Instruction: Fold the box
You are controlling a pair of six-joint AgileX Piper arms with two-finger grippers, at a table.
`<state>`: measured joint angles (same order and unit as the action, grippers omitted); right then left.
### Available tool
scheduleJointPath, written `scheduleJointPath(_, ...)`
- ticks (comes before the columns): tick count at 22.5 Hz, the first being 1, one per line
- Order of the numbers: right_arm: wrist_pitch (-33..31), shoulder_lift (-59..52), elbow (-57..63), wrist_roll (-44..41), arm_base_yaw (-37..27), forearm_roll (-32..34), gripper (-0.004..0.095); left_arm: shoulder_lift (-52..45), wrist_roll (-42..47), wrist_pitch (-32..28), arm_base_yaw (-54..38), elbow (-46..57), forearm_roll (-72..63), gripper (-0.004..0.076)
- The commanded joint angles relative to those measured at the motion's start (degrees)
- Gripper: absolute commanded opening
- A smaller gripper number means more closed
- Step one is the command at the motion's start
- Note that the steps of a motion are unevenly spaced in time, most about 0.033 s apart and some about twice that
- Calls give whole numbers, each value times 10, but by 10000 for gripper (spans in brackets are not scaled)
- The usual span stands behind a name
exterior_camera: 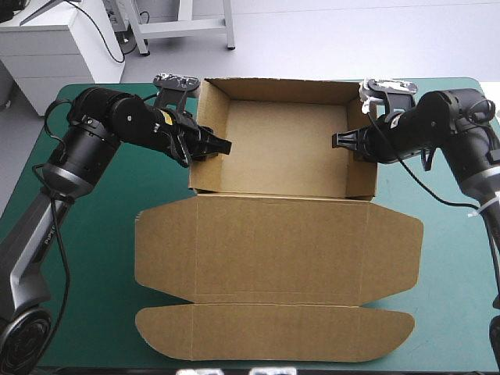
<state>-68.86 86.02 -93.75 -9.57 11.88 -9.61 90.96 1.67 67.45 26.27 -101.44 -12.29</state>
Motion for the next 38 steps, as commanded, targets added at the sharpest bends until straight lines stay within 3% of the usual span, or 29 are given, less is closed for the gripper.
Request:
scheduleJointPath(1, 7, -8, -17, 10, 1, -13, -12, -21, -17, -23, 2, -18, -13, 90)
scheduleJointPath(4, 2, 2, -17, 10, 1, -12, -12, -10, -21, -17, 2, -18, -13, -5)
scheduleJointPath(9, -27, 29, -17, 11, 39, 42, -12, 32, -34, 23, 2, -18, -25, -6)
scheduleJointPath(14, -27, 72, -17, 9, 68, 36, -12, 73, -39, 42, 2, -18, -20, -6)
scheduleJointPath(38, -28, 162, -17, 11, 70, 30, -14, 171, -32, 62, 2, -17, 17, -6)
